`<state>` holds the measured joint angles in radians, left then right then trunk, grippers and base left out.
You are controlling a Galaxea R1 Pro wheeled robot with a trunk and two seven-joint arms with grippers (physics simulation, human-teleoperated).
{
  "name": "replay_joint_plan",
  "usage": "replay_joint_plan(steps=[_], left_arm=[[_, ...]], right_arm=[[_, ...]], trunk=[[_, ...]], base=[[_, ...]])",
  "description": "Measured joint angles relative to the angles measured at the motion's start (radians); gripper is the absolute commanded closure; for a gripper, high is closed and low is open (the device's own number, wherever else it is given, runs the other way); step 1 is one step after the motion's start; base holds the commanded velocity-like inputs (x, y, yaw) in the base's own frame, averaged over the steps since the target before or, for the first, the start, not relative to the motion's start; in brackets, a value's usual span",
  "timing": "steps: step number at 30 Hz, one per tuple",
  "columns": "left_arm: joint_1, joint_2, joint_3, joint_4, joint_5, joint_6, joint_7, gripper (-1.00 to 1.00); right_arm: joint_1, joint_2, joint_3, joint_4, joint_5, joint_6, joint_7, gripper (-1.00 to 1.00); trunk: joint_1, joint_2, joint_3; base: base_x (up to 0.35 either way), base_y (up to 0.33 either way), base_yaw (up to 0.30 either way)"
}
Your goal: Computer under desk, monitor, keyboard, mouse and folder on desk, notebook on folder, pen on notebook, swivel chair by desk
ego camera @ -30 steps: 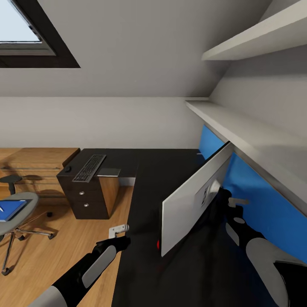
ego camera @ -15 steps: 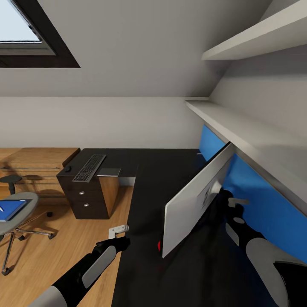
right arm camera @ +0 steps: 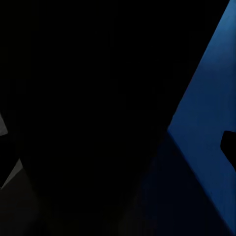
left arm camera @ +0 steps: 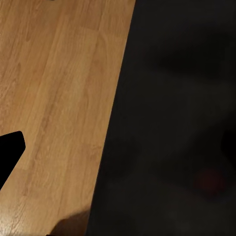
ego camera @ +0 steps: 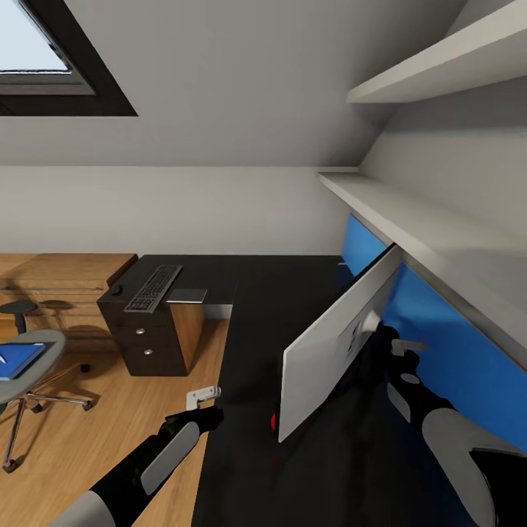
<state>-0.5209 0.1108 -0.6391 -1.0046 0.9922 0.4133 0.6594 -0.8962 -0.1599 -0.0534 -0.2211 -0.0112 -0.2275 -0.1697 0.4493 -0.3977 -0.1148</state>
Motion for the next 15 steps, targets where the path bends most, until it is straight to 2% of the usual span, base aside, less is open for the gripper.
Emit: replay_joint_plan(steps=[15], left_arm=[[0.0, 0.0, 0.0, 0.0, 0.0, 0.0, 0.0, -1.0]], right_arm=[[0.0, 0.001, 0.0, 0.002, 0.0, 0.0, 0.001, -1.0]], trunk=[[0.0, 0.0, 0.0]], base=[[-0.013, 0.0, 0.0]])
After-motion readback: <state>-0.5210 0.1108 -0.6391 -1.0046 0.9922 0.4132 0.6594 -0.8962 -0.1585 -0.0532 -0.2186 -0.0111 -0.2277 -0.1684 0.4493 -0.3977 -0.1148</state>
